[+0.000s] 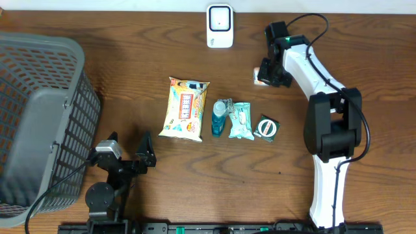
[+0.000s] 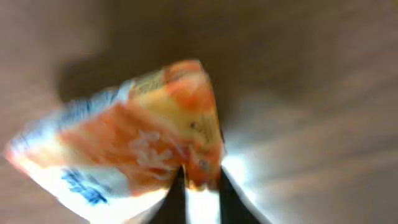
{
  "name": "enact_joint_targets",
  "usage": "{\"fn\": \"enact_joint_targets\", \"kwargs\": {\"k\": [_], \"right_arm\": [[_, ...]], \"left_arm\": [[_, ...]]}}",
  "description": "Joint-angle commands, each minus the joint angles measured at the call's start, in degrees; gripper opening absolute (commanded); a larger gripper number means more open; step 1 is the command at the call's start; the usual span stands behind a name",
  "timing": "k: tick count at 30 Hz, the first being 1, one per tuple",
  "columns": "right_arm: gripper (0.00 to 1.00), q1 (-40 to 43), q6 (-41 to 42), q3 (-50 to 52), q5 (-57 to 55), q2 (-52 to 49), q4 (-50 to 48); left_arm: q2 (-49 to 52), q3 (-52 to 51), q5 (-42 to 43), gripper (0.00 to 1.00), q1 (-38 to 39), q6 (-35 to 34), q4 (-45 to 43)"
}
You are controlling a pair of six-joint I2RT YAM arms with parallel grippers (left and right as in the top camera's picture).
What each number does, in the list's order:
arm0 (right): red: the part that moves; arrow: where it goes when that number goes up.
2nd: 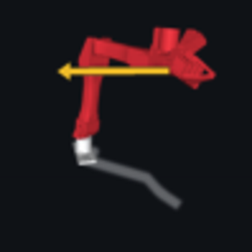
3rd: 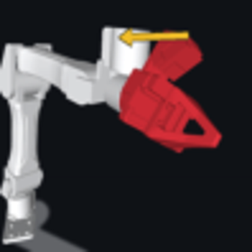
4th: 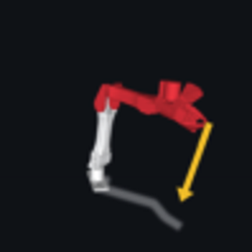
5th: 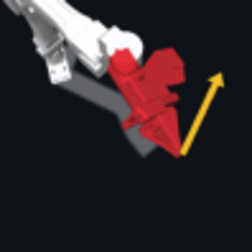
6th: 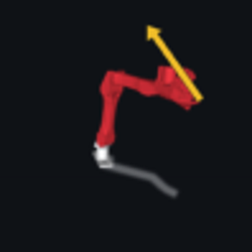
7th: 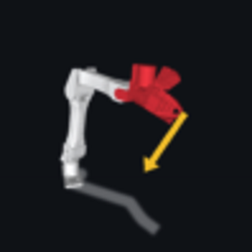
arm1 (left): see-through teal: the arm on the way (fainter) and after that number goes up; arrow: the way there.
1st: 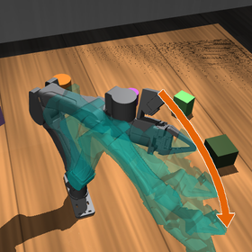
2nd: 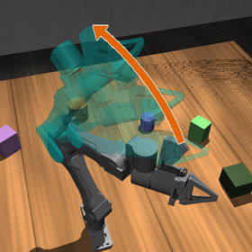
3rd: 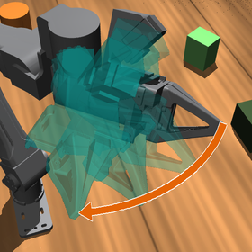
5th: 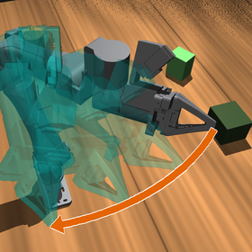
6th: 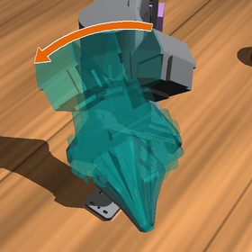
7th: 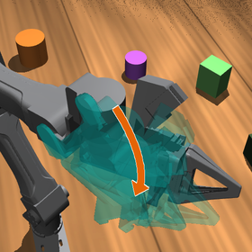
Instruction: Scan the item barcode
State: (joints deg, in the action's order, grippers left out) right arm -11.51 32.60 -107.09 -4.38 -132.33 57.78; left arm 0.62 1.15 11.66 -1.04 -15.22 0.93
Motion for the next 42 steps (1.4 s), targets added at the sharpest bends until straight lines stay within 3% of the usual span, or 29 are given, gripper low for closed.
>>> {"fn": "enact_joint_targets", "kwargs": {"k": [1, 2, 4, 17, 19, 24, 32, 42], "right_arm": [[0.52, 0.8, -0.8, 1.4, -2.6, 4.2, 2.6], [0.61, 0.8, -1.5, 1.4, -2.6, 5.1, 2.5], [0.65, 0.8, -1.6, 1.4, -2.6, 6.3, 1.8], [0.53, 1.3, -4.0, 1.6, 2.5, -0.9, -4.1], [0.43, 1.4, -4.0, 1.6, 2.8, -3.0, -4.2], [0.01, 1.5, -4.0, 1.6, 2.5, -6.6, -3.2], [0.01, 4.9, -0.9, 1.5, -4.5, 0.3, 2.1], [0.01, 21.8, 16.2, 1.5, -24.7, 14.7, 17.7]], "left_arm": [[-0.4, -0.9, 0.7, 0.98, -0.2, -0.1, 1.9], [-0.4, -0.9, 0.7, 0.98, -0.2, -0.1, 1.9], [-0.4, -0.9, 0.7, 0.98, -0.2, -0.1, 1.9], [-0.4, -0.9, 0.7, 0.98, -0.2, -0.1, 1.9], [-0.4, -0.9, 0.7, 0.98, -0.2, -0.1, 1.9], [-0.4, -0.9, 0.7, 0.98, -0.2, -0.1, 1.9], [-0.4, -0.9, 0.7, 0.98, -0.2, -0.1, 1.9], [-0.4, -0.9, 0.7, 0.98, -0.2, -0.1, 1.9]]}}
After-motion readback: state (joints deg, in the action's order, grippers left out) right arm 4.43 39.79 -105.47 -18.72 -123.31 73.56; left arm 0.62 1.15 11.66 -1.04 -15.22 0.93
